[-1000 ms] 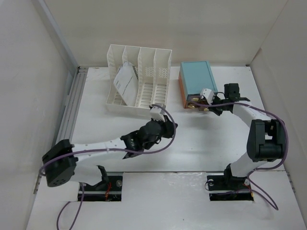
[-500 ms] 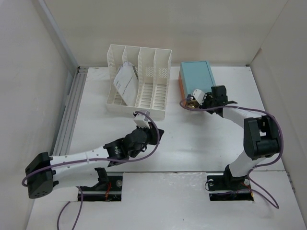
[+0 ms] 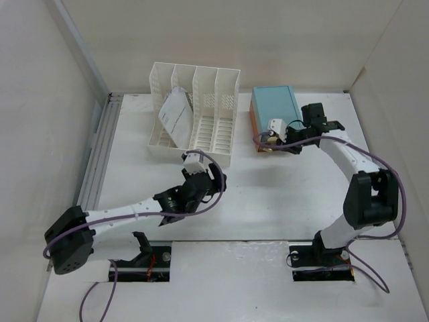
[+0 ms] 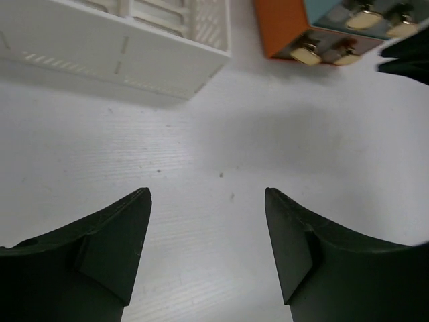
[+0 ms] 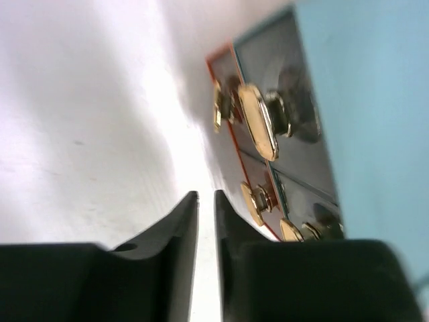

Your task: Organize the desk

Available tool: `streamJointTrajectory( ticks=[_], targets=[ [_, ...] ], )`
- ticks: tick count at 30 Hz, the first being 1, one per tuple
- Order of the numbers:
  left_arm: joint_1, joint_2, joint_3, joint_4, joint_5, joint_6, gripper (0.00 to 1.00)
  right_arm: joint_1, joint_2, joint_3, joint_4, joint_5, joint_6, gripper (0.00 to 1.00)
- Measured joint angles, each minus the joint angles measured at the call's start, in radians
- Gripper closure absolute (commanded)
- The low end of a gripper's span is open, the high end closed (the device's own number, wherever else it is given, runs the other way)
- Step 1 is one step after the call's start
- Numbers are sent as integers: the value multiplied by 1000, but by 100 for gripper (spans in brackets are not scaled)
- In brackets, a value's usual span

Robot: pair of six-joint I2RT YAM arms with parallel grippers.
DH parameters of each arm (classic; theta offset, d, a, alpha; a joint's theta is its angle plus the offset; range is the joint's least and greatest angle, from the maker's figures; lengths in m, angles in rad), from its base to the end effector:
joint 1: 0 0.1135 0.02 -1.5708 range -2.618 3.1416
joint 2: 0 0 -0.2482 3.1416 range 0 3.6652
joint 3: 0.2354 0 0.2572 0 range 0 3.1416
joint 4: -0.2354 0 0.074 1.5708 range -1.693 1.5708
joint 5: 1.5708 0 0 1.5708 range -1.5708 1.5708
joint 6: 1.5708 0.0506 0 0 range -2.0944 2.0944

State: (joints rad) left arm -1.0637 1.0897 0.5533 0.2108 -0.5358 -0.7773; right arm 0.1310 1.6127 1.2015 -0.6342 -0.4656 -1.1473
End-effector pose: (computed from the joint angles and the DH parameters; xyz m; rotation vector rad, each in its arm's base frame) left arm 0.1499 -0.2166 0.2197 -0.0986 1.9187 -0.7637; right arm 0.3375 0.0674 0.2134 -1.5924 1.8798 0.1876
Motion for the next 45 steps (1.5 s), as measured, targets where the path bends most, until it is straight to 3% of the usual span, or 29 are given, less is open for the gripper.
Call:
streamJointTrajectory(
  ticks=[4, 8, 20, 27, 31, 33, 37, 45],
  targets=[
    [72, 128, 63, -7, -23, 11, 34, -6, -90, 52, -148, -143, -41, 64],
    [104, 281, 177, 6, -50, 85, 37, -8, -171, 82, -226, -235, -37, 64],
    [154, 562, 601, -1, -32, 330, 37, -106, -356, 86, -240, -369, 26, 68],
    [227, 705, 667, -75, 39, 362, 40, -177, -449, 73, -232, -426, 63, 68],
    [248, 759, 673, -121, 79, 364, 47, -195, -489, 71, -229, -450, 74, 68],
    [251, 786, 697, -130, 95, 373, 59, -201, -499, 70, -229, -461, 76, 68],
    [254, 824, 739, -143, 132, 377, 100, -224, -507, 59, -226, -481, 79, 68],
    [264, 866, 823, -207, 167, 385, 100, -258, -512, 42, -224, -500, 82, 68]
  ],
)
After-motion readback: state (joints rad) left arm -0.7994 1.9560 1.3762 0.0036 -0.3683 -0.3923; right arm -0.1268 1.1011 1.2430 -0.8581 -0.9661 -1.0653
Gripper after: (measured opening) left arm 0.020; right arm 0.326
